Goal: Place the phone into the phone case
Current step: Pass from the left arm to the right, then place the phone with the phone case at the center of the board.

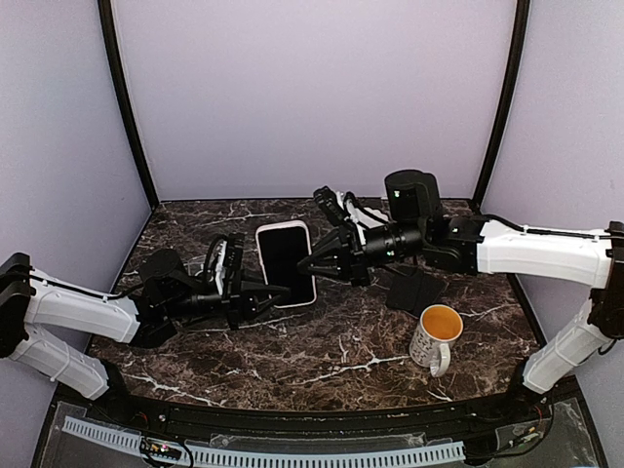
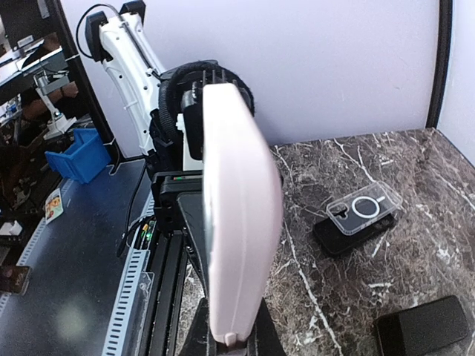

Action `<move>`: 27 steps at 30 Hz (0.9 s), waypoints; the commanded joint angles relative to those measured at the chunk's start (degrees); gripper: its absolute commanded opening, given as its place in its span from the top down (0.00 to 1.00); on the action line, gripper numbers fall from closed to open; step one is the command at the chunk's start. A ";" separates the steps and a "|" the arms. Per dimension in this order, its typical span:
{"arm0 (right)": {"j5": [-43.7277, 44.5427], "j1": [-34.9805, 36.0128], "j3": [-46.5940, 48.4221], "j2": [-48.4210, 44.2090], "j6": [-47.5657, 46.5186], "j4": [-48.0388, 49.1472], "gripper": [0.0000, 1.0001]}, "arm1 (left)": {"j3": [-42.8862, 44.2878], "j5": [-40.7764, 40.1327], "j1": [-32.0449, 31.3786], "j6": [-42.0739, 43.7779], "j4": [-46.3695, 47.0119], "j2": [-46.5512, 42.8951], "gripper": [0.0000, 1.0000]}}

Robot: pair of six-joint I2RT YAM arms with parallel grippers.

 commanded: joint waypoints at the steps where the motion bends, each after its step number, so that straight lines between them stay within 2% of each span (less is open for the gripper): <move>1: 1.93 -0.82 0.37 -1.01 3.93 3.09 1.00 | 1.97 1.26 -0.22 1.26 1.82 -1.90 1.00; 2: 2.66 -1.29 0.24 -1.12 4.84 3.18 1.00 | 2.04 0.79 -0.25 1.26 1.29 -2.04 1.00; 4: 3.97 -2.82 0.28 -1.01 7.52 2.97 1.00 | 2.22 -1.77 -0.26 1.19 -0.61 -2.50 0.75; 5: 4.54 -3.94 0.48 -0.81 9.15 2.48 1.00 | 2.20 -3.31 -0.23 1.11 -1.37 -2.80 0.49; 6: 5.42 -5.24 0.77 -0.35 10.82 1.76 1.00 | 2.28 -8.09 -0.26 0.91 -3.75 -3.47 0.39; 7: 7.08 -6.27 1.12 0.19 12.31 0.62 1.00 | 2.98 -10.95 -0.28 0.70 -5.71 -3.95 0.24; 9: 13.40 -8.36 2.46 1.60 14.39 -3.69 1.00 | 5.92 -22.72 -0.29 0.33 -20.28 -5.44 0.13; 10: 16.79 -8.93 3.32 2.75 15.21 -6.35 1.00 | 7.26 -30.69 -0.18 0.34 -24.70 -6.20 0.11; 11: 19.28 -9.62 4.36 4.54 16.05 -8.71 1.00 | 10.25 -33.90 -0.15 0.68 -32.89 -6.41 0.08; 12: 20.19 -10.33 5.28 5.95 17.06 -10.45 1.00 | 11.76 -38.23 -0.17 1.95 -36.15 -6.68 0.07; 14: 20.49 -11.66 7.93 9.30 19.85 -13.39 1.00 | 15.60 -40.80 -0.06 4.07 -44.49 -6.93 0.04; 21: 19.27 -15.05 15.66 19.81 24.79 -19.97 1.00 | 30.66 -40.58 1.66 8.83 -62.55 -4.28 0.01; 24: 19.62 -16.11 18.66 23.57 25.07 -21.86 1.00 | 36.52 -38.82 3.54 10.64 -65.73 -1.70 0.01; 27: 18.19 -17.28 21.66 27.57 25.81 -23.03 1.00 | 38.72 -38.68 7.10 10.91 -66.82 2.00 0.01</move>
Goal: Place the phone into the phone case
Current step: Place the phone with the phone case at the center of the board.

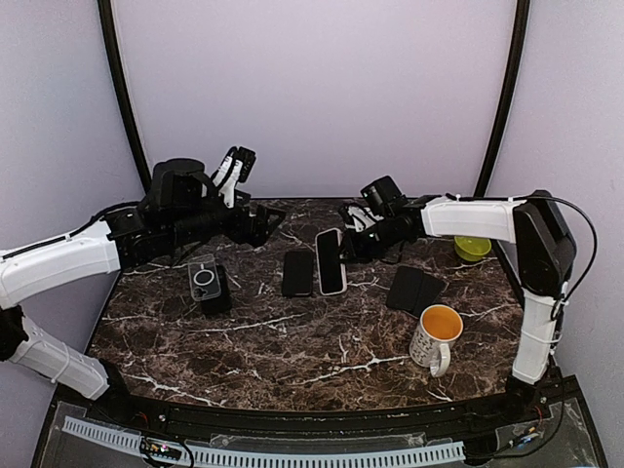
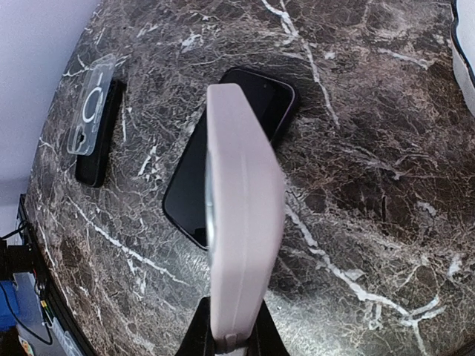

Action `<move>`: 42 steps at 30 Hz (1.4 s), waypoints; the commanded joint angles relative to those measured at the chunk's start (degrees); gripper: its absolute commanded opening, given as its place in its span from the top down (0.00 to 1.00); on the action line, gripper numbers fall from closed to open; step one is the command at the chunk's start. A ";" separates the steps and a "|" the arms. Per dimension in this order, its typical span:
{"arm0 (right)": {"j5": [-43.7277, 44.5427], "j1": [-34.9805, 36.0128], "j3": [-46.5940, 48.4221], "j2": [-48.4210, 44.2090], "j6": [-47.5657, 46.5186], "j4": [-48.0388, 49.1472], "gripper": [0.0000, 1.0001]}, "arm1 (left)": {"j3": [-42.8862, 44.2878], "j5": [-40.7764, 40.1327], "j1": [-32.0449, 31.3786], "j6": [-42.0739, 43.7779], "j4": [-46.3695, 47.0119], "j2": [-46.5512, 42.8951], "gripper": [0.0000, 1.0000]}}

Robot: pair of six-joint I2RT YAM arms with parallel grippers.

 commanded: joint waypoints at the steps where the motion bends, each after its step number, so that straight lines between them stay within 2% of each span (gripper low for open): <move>1: -1.77 -1.75 6.30 3.51 2.49 0.67 1.00 | 3.29 -0.43 4.21 2.30 -7.66 4.32 0.01; 4: -2.35 -2.23 7.99 6.11 3.41 -0.22 1.00 | 3.14 0.01 6.39 0.77 -8.99 6.18 0.01; 12: -5.51 -3.64 7.01 8.91 5.00 -0.34 0.99 | 0.64 0.28 6.68 2.25 -8.65 5.01 0.01; 14: -5.04 -4.02 6.85 9.25 4.95 -0.88 0.90 | 0.32 0.60 6.70 2.30 -8.37 4.72 0.01; 16: -3.17 -4.28 7.00 9.99 4.51 -1.59 0.85 | 0.31 0.91 6.68 2.24 -8.23 4.66 0.01; 24: -0.18 -4.78 9.13 14.11 1.78 -4.72 0.77 | 0.37 1.18 6.64 2.27 -8.38 5.08 0.01; 34: 2.19 -4.76 8.35 14.96 1.57 -5.75 0.69 | 0.49 1.56 6.64 2.23 -8.69 5.54 0.01; 42: 8.18 -4.20 7.87 15.22 0.86 -7.63 0.58 | 0.54 1.94 6.71 2.23 -8.63 5.76 0.01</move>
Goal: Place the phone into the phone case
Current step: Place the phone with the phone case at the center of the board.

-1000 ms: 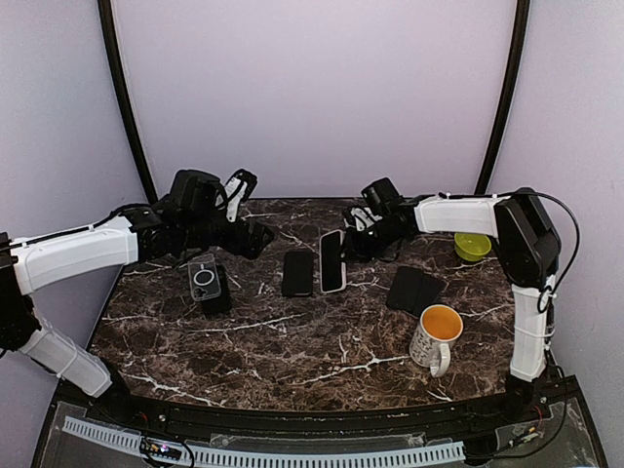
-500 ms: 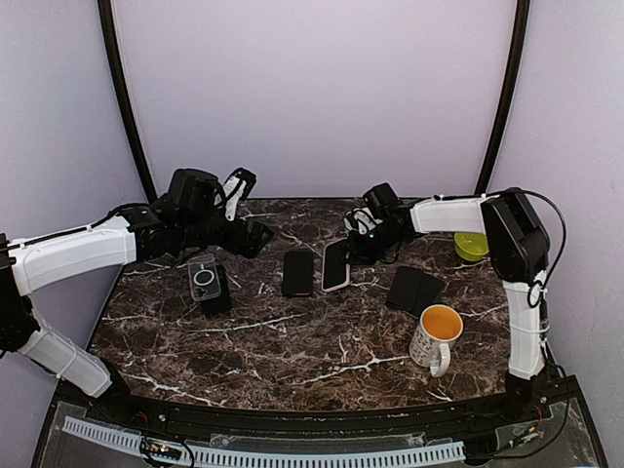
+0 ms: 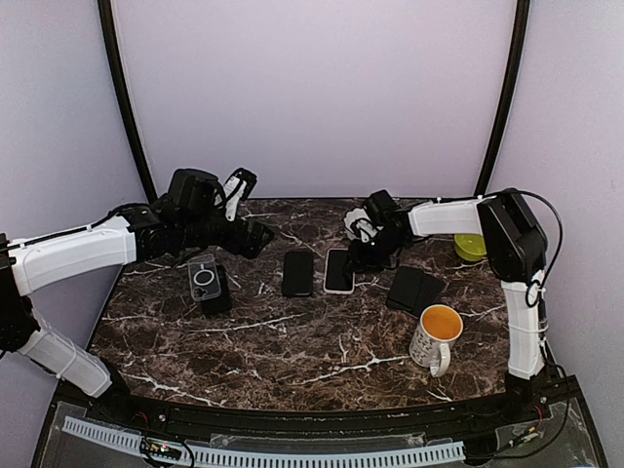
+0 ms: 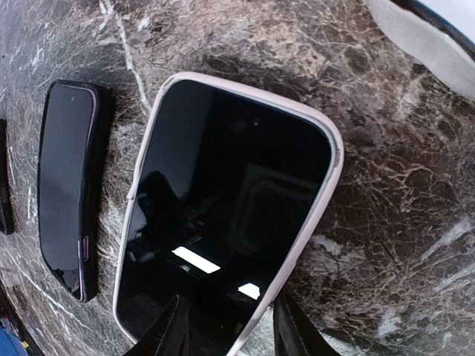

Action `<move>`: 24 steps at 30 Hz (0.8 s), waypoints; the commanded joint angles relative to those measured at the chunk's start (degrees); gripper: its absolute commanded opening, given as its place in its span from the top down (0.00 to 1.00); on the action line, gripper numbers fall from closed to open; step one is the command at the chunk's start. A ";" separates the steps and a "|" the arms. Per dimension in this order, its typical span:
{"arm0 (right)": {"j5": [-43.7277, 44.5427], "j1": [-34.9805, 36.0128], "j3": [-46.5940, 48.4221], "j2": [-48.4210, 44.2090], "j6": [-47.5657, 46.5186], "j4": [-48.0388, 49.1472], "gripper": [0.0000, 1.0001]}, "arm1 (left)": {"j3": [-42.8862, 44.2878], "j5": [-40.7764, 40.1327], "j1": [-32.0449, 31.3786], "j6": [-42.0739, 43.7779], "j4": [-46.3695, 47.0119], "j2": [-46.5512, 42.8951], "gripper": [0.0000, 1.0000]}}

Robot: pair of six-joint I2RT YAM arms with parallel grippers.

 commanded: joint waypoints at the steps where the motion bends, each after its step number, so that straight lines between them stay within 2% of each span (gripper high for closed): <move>1: 5.24 1.00 0.40 1.31 -1.51 -2.60 0.57 | -0.40 0.95 -0.04 0.68 -0.70 -0.75 0.01; 7: 8.87 2.99 2.01 2.88 -3.22 -2.84 0.52 | -0.42 1.06 0.00 0.70 -0.69 -0.71 0.01; 16: 10.02 5.16 3.63 3.28 -4.93 -3.67 0.53 | -0.45 1.50 -0.03 0.83 -0.69 -0.65 0.01; 24: 16.18 5.13 1.26 -3.80 -3.25 -5.76 0.55 | -0.41 1.87 0.00 0.90 -0.87 -0.27 0.01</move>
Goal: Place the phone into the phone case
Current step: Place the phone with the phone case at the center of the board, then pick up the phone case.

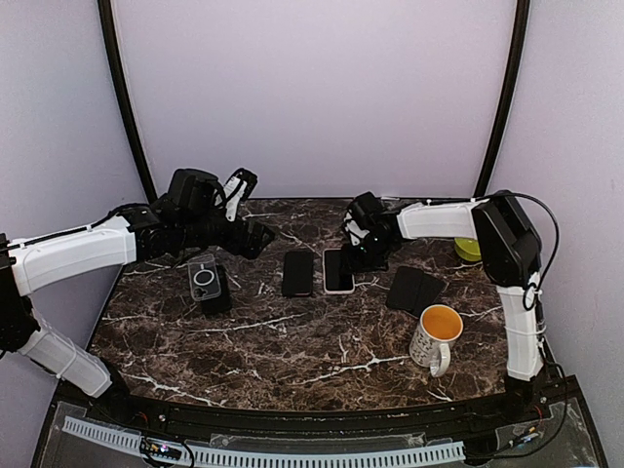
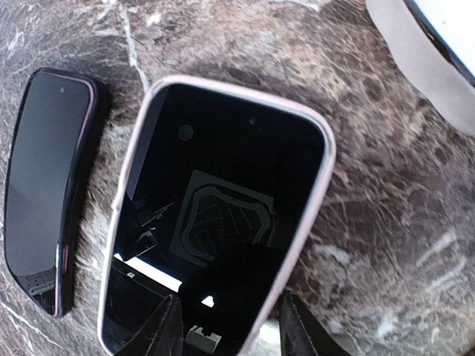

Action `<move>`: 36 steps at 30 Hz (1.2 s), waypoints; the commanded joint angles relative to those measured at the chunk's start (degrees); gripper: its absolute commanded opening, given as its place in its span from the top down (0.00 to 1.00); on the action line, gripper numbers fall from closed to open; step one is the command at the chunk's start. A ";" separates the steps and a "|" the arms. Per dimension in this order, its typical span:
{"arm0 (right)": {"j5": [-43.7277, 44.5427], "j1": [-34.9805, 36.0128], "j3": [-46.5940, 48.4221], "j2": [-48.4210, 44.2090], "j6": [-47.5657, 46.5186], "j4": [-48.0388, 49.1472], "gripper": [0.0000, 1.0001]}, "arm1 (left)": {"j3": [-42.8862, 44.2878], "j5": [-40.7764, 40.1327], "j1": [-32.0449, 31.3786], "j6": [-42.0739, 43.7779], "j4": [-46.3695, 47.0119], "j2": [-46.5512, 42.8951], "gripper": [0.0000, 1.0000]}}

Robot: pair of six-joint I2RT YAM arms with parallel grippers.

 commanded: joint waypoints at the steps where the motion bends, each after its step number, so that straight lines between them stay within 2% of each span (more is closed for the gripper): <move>1: 5.04 0.65 -1.45 -5.63 0.59 -4.45 0.54 | -0.31 1.08 0.00 0.79 -0.93 -0.20 0.01; 4: 11.34 0.65 -1.41 -9.04 0.47 -7.13 0.47 | -0.09 1.28 0.00 0.79 -1.31 0.07 0.01; 6: 16.27 0.65 -2.76 -11.52 0.62 -8.42 0.33 | 0.00 1.22 0.00 0.83 -1.42 0.03 0.01; 9: 23.76 0.52 -6.83 -15.66 1.28 -8.69 0.06 | 0.00 1.22 -0.04 0.91 -1.73 0.05 0.01; 10: 25.70 0.37 -8.40 -16.96 1.50 -8.49 0.02 | 0.12 1.09 -0.05 0.92 -1.89 0.15 0.01; 14: 31.30 -0.38 -11.85 -19.93 1.93 -8.89 0.02 | 0.40 -0.02 -0.01 0.39 -2.48 1.02 0.01; 18: 31.92 -0.59 -12.55 -20.72 1.61 -7.99 0.02 | 2.31 -4.12 2.06 -2.10 -5.26 4.59 0.03; 20: 31.32 -0.59 -12.68 -20.77 1.37 -7.02 0.01 | 4.96 -7.60 4.82 -3.78 -9.07 7.33 0.07; 22: 30.86 -0.59 -13.08 -20.84 1.00 -6.08 0.01 | 5.73 -8.75 9.12 -6.84 -10.88 9.04 0.17; 24: 30.65 -0.59 -13.74 -21.06 0.43 -5.22 0.02 | 4.40 -7.76 14.29 -11.41 -10.25 10.04 0.34; 25: 30.68 -0.59 -14.11 -21.21 -0.03 -4.85 0.02 | 3.57 -7.47 17.42 -14.49 -9.88 10.93 0.45; 27: 30.99 -0.59 -15.10 -21.63 -0.42 -4.15 0.02 | 3.17 -7.81 20.97 -17.80 -10.51 12.64 0.51; 28: 31.11 -0.59 -15.83 -21.92 -0.57 -3.73 0.01 | 3.17 -7.57 21.78 -18.51 -11.20 13.19 0.50; 30: 31.33 -0.59 -17.34 -22.63 -0.75 -2.75 0.02 | 2.75 -6.92 23.62 -20.10 -11.53 14.62 0.32; 32: 31.57 -0.63 -18.71 -23.15 -1.05 -2.04 0.01 | 1.53 -4.90 25.50 -21.88 -11.14 16.41 0.24; 36: 31.94 -0.59 -20.42 -23.46 -1.43 -1.31 0.02 | 0.52 -0.70 28.69 -24.49 -11.27 19.57 0.27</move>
